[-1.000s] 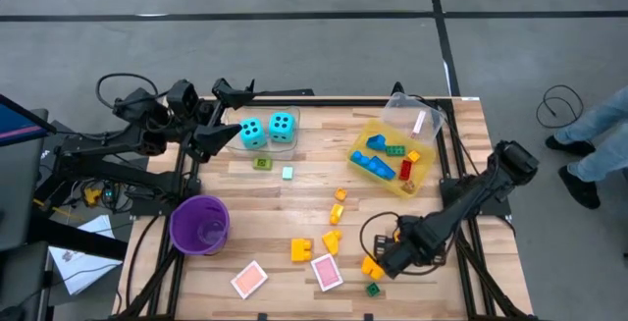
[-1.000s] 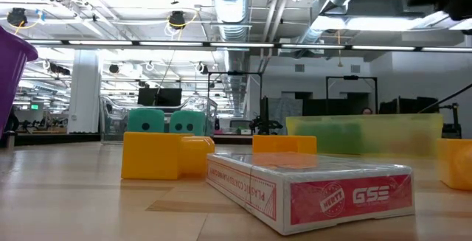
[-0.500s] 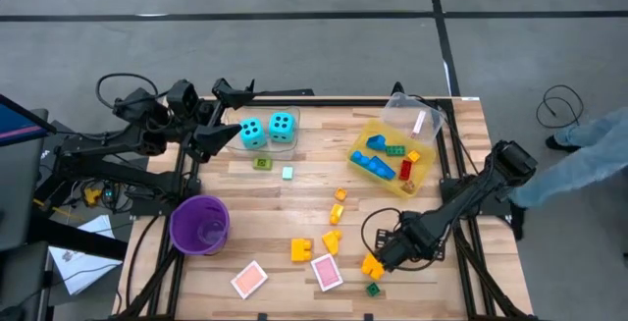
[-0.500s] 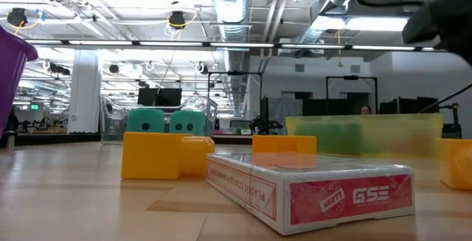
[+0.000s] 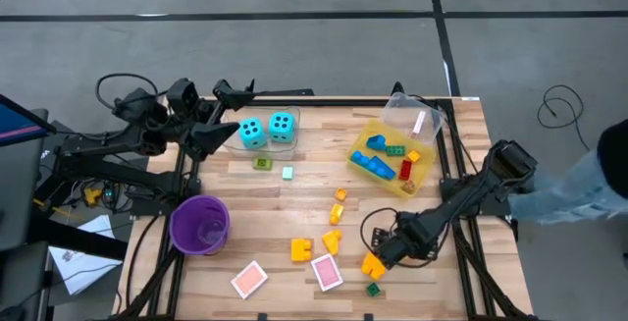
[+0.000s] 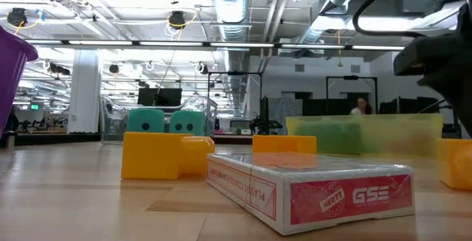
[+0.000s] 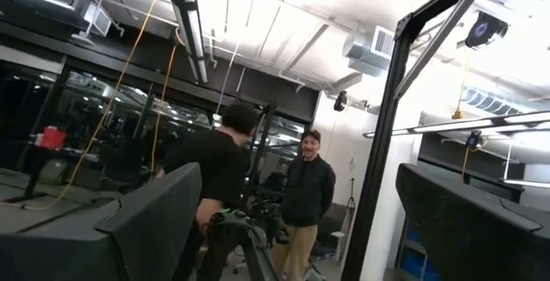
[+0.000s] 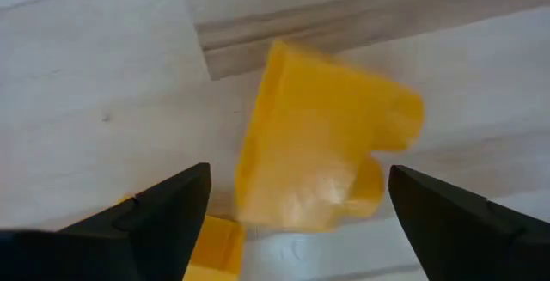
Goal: Pick & Place Toys
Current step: Put the yellow game piece into the yellow bin
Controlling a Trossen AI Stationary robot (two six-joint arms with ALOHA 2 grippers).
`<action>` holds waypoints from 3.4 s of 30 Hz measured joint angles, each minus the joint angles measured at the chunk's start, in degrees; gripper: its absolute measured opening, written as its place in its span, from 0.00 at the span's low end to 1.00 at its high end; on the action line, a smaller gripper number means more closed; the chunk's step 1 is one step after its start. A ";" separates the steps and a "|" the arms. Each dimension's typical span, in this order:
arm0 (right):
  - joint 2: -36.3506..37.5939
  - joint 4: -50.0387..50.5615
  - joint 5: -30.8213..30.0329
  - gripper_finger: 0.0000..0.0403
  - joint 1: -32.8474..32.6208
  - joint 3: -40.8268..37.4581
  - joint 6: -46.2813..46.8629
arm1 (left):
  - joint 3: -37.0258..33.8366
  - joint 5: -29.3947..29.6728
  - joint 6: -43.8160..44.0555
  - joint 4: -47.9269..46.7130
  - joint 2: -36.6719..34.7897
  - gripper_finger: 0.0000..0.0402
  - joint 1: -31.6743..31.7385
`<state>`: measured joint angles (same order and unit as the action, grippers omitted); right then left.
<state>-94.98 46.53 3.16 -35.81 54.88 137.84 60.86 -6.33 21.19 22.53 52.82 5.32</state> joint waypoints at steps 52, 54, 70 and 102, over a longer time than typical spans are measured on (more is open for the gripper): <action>24.37 17.48 -27.58 0.67 9.48 -0.20 -28.02 | 0.02 3.61 0.29 3.45 0.04 0.83 -0.02; 27.67 20.98 -28.65 0.67 13.91 -0.18 -32.69 | 0.05 3.63 0.29 3.54 0.24 0.83 -0.02; 34.99 20.59 -25.16 0.67 53.17 -1.43 -81.45 | 0.04 4.94 0.22 3.18 3.62 0.81 -4.35; 28.55 4.27 -16.06 0.67 62.58 -17.67 -104.00 | 0.07 9.38 0.08 3.45 4.39 0.80 -5.44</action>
<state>-66.43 50.80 -12.91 26.76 37.21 33.85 60.93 3.05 21.27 25.98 57.21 -0.12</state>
